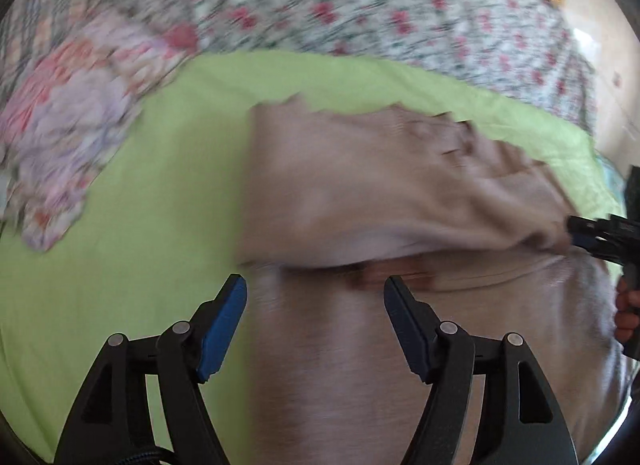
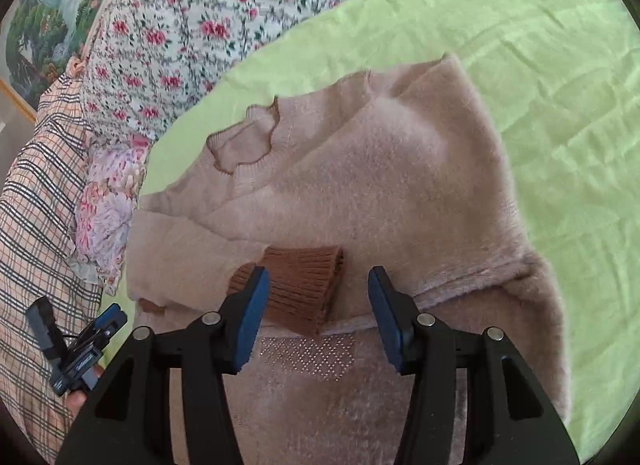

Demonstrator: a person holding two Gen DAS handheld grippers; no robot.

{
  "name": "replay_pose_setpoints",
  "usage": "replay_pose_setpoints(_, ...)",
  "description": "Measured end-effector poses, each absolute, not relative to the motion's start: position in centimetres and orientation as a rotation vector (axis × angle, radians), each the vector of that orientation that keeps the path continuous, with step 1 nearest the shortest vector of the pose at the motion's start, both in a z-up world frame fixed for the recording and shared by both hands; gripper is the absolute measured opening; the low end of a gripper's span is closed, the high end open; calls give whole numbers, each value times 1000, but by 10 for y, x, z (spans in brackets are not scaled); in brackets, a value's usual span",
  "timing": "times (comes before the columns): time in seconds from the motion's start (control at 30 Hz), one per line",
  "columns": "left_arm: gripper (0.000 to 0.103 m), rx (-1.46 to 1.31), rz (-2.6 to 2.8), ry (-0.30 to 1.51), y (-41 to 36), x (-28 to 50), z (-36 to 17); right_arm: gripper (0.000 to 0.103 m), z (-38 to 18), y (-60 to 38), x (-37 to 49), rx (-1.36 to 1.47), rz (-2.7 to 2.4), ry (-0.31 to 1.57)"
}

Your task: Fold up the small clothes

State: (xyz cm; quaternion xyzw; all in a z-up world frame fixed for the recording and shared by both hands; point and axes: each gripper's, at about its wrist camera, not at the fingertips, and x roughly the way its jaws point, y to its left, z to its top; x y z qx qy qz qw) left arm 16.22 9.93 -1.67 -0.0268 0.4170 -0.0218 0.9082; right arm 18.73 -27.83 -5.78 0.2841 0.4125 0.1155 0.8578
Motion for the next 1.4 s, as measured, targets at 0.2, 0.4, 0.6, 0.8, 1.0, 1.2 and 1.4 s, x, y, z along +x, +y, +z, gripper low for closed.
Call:
replay_pose_setpoints(0.2,71,-60,27,935,123,197,-42,6,-43,-256,193,549,338,849)
replay_pose_setpoints(0.4,62,-7,134,930,117,219,-42,6,32,-306,156,657,322,608)
replay_pose_setpoints(0.6,60,-86,203,912,119,204,-41,6,1,-323,165,601,211,772)
replay_pose_setpoints(0.8,61,-177,215,884,129,191,-44,10,-26,-310,171,477,63,906)
replay_pose_setpoints(1.0,62,-193,223,844,126,186,-44,74,27,-261,173,376,207,726)
replay_pose_setpoints(1.2,62,-252,198,820,134,183,-45,74,8,-161,253,501,666,827)
replay_pose_setpoints(1.4,62,-354,144,814,148,180,-48,74,-29,-41,323,382,873,1071)
